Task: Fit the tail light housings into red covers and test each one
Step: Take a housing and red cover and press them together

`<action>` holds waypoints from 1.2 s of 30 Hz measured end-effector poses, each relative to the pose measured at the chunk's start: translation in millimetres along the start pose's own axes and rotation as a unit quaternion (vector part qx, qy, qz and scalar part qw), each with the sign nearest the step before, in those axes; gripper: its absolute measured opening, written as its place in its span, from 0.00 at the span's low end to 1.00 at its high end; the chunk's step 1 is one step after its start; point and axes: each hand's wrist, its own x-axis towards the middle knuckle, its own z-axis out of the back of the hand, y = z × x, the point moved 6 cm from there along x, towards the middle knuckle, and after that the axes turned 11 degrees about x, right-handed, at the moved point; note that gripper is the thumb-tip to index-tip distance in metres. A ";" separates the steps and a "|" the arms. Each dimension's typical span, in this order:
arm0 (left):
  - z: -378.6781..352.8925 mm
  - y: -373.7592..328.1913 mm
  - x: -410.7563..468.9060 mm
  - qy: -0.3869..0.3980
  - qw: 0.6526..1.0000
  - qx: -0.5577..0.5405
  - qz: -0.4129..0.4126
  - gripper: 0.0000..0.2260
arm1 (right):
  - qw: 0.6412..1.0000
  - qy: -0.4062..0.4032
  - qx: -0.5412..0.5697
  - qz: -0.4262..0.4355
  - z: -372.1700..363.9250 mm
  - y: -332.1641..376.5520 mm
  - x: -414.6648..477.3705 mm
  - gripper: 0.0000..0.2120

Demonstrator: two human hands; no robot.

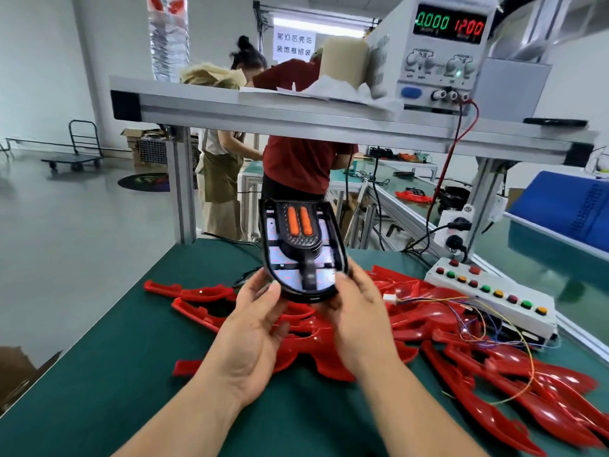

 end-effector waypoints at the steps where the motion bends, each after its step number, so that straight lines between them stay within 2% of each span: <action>1: 5.1 -3.5 1.6 -0.021 0.998 0.049 -0.015 0.11 | 0.999 -0.028 0.026 -0.005 7.7 7.2 4.9 0.15; 4: 28.8 -24.8 9.0 -0.110 0.978 0.150 -0.092 0.02 | 0.995 -0.094 -0.004 0.013 33.4 26.5 19.4 0.11; 7: 41.6 -38.1 14.0 -0.132 0.980 0.108 -0.099 0.06 | 0.997 -0.057 -0.016 0.039 41.7 43.2 29.4 0.16; 9: 41.4 -37.4 14.8 -0.097 0.989 0.092 -0.064 0.12 | 1.000 0.002 0.004 0.026 39.6 50.6 29.6 0.18; 12: 27.7 -29.0 9.7 0.032 0.991 0.131 0.016 0.25 | 0.997 0.064 -0.051 0.014 34.0 53.7 24.8 0.17; 15: 23.5 -22.7 1.7 0.104 0.984 0.117 0.082 0.23 | 0.990 0.091 -0.105 0.004 27.8 53.3 19.0 0.18; 19: 26.9 -20.8 3.0 0.119 0.984 0.073 0.111 0.22 | 0.982 0.116 -0.150 0.003 17.9 53.8 18.3 0.15; 22: 28.3 -23.4 9.3 0.082 0.993 0.034 0.080 0.23 | 0.979 0.078 -0.187 0.013 26.0 58.4 24.1 0.13; 24: 32.5 -25.9 12.8 0.046 0.997 0.018 0.065 0.23 | 0.944 0.094 -0.314 0.035 35.8 67.8 23.2 0.10; 26: 40.0 -27.1 16.5 0.008 0.998 -0.026 0.065 0.22 | 0.888 0.182 -0.423 -0.003 42.6 62.5 15.1 0.12; 29: 49.4 -26.1 20.4 -0.026 0.994 -0.075 0.074 0.18 | 0.818 0.309 -0.478 -0.087 44.6 37.6 -3.9 0.15; 32: 53.6 -24.2 21.7 -0.047 0.991 -0.095 0.080 0.16 | 0.754 0.359 -0.541 -0.103 46.2 18.8 -10.5 0.13; 34: 54.1 -23.4 21.7 -0.051 0.992 -0.088 0.080 0.17 | 0.753 0.344 -0.553 -0.098 50.5 13.9 -7.8 0.10; 36: 53.9 -22.5 21.8 -0.053 0.993 -0.079 0.076 0.19 | 0.778 0.323 -0.531 -0.091 50.3 15.5 -8.1 0.06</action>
